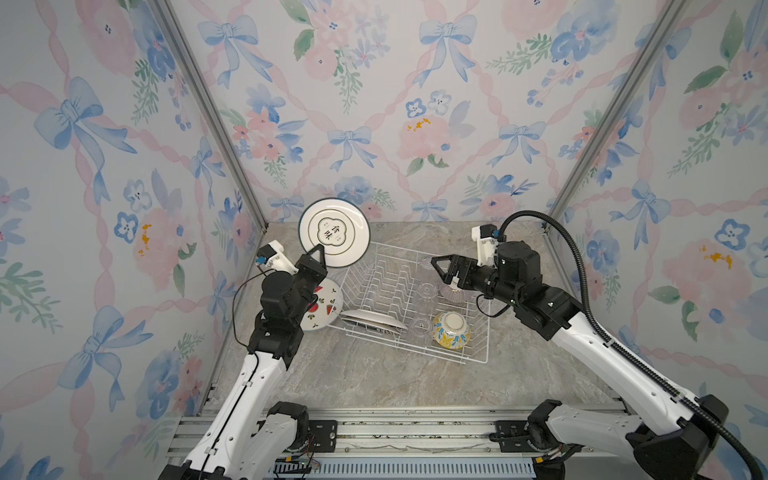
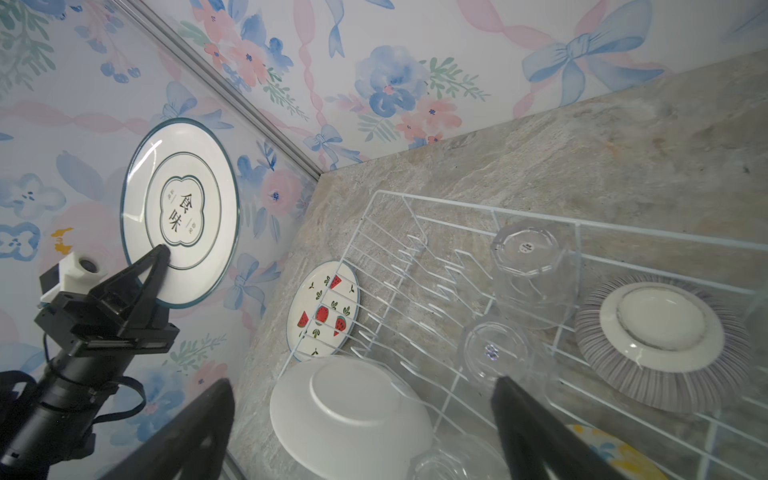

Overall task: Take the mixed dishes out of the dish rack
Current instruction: 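Lower the green-text plate onto the watermelon plate with the left gripper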

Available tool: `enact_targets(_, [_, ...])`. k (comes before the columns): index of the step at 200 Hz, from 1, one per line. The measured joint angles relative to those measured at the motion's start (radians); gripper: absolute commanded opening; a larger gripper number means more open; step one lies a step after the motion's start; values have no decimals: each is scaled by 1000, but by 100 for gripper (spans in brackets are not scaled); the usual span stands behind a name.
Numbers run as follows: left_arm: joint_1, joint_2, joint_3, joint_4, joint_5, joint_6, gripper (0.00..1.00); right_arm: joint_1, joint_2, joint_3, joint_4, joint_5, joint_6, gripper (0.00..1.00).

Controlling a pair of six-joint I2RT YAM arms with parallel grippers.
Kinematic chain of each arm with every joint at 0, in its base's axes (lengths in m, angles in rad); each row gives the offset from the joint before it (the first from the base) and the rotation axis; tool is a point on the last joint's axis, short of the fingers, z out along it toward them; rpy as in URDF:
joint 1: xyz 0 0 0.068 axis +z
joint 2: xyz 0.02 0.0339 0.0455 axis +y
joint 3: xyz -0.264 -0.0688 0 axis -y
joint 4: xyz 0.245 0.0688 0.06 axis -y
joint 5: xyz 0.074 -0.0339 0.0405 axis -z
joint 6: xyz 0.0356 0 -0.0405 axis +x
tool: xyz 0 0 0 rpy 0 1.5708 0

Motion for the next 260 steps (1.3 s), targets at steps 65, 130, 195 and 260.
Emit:
enact_targets(65, [267, -106, -126, -209, 1, 3, 0, 36, -90, -55, -169, 70, -113, 99])
enact_targets(130, [282, 6, -228, -217, 72, -16, 0, 36, -138, -67, -288, 84, -161, 99])
enact_targets(195, [356, 121, -269, -157, 106, -9, 0, 36, -185, -119, -349, 98, -156, 100])
enact_targets(260, [359, 313, -243, -146, 165, 63, 0, 36, -162, -124, -349, 98, -131, 99])
